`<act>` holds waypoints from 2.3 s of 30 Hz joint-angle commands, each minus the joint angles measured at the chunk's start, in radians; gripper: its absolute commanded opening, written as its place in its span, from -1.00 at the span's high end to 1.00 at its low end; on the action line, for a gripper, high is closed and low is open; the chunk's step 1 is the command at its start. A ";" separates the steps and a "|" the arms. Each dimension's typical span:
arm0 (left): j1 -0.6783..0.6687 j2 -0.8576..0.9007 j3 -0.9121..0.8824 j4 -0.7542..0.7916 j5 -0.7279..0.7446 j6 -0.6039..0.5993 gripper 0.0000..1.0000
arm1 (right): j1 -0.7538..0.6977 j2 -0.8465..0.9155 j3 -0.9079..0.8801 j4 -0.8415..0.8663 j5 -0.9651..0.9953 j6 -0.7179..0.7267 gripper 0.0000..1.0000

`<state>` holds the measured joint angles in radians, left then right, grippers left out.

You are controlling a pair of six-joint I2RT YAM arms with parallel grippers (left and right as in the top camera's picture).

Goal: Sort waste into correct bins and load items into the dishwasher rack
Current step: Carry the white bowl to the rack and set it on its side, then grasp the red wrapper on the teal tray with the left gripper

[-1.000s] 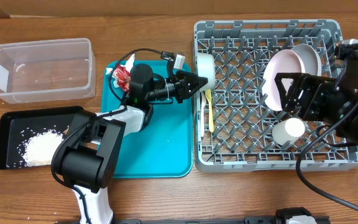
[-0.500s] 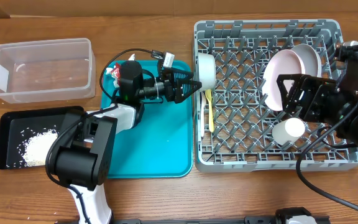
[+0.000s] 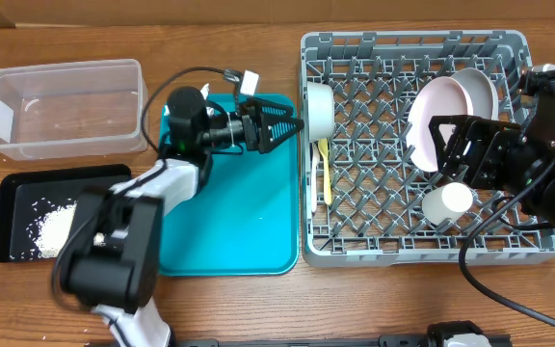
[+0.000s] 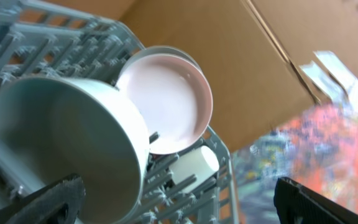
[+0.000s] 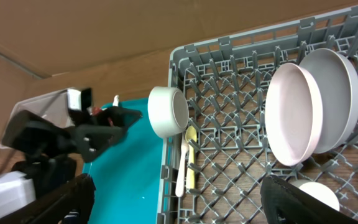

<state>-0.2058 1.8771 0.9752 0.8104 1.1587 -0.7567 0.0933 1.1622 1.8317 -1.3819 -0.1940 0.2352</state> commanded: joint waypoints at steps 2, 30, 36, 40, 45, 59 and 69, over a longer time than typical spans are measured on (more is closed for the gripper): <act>0.038 -0.190 0.011 -0.252 -0.171 0.162 -0.99 | 0.001 -0.005 0.002 0.003 0.010 0.002 -0.83; 0.010 -0.208 0.156 -1.226 -1.333 0.404 -0.78 | 0.001 -0.005 0.002 -0.019 0.010 0.002 -0.83; 0.009 -0.055 0.156 -1.096 -1.400 0.310 -0.72 | 0.001 -0.005 0.002 -0.023 0.006 0.002 -0.83; 0.010 -0.006 0.156 -1.085 -1.402 0.221 -0.29 | 0.001 -0.005 0.002 -0.032 0.006 0.002 -0.83; 0.010 0.004 0.158 -1.104 -1.386 0.248 0.75 | 0.001 -0.005 0.002 -0.038 0.007 0.002 -0.83; 0.039 -0.373 0.381 -1.510 -1.311 0.438 0.92 | 0.001 -0.005 0.002 -0.037 0.007 0.002 -0.83; 0.289 -0.252 0.381 -1.350 -1.469 0.473 0.92 | 0.001 -0.004 0.002 -0.039 0.007 0.002 -0.83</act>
<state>0.0097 1.5444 1.3659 -0.5735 -0.2672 -0.3134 0.0933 1.1622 1.8313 -1.4250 -0.1936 0.2352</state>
